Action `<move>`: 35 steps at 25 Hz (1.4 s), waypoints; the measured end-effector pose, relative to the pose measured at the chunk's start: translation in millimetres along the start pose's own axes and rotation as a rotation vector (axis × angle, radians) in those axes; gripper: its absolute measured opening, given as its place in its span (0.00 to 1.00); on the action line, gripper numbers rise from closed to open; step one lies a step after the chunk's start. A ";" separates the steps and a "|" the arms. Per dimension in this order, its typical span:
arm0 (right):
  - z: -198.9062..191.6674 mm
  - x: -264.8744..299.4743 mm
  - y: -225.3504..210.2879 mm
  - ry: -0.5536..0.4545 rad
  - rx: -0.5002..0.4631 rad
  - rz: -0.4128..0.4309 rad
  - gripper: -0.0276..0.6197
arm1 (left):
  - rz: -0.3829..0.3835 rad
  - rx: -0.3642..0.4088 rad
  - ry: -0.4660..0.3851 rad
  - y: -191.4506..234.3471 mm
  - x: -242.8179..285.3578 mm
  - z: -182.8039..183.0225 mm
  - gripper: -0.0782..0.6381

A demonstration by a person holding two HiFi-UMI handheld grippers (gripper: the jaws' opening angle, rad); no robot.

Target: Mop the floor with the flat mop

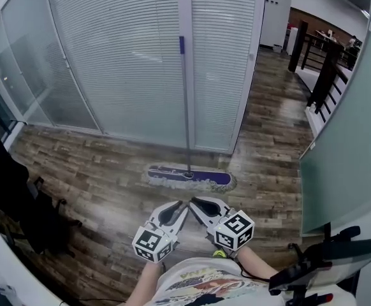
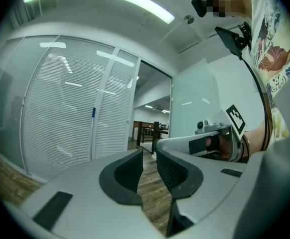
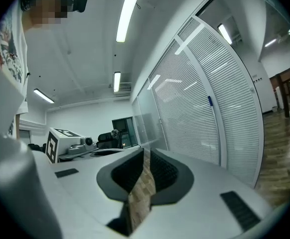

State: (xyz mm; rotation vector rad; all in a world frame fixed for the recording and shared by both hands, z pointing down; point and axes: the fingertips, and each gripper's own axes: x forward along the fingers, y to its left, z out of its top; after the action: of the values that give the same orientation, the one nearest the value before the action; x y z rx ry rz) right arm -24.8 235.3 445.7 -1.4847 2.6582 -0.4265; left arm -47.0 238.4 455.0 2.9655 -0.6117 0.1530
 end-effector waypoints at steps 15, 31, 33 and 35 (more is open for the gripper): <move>-20.7 7.8 21.6 0.050 -0.024 0.038 0.11 | -0.025 -0.032 -0.002 7.1 -19.1 -13.4 0.23; -15.4 79.0 -33.2 0.056 0.016 0.101 0.11 | 0.058 -0.062 0.044 80.7 19.9 -15.2 0.22; -8.5 90.1 -55.2 0.047 0.029 0.099 0.11 | 0.057 -0.049 0.059 95.1 40.5 -11.4 0.22; -3.5 98.8 -79.9 0.043 0.048 0.095 0.11 | 0.057 -0.044 0.074 107.6 63.6 -9.3 0.22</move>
State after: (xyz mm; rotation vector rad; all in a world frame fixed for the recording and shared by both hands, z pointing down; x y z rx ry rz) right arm -12.1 113.0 478.2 -1.3442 2.7169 -0.5171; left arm -32.6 116.8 481.2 2.8869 -0.6806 0.2502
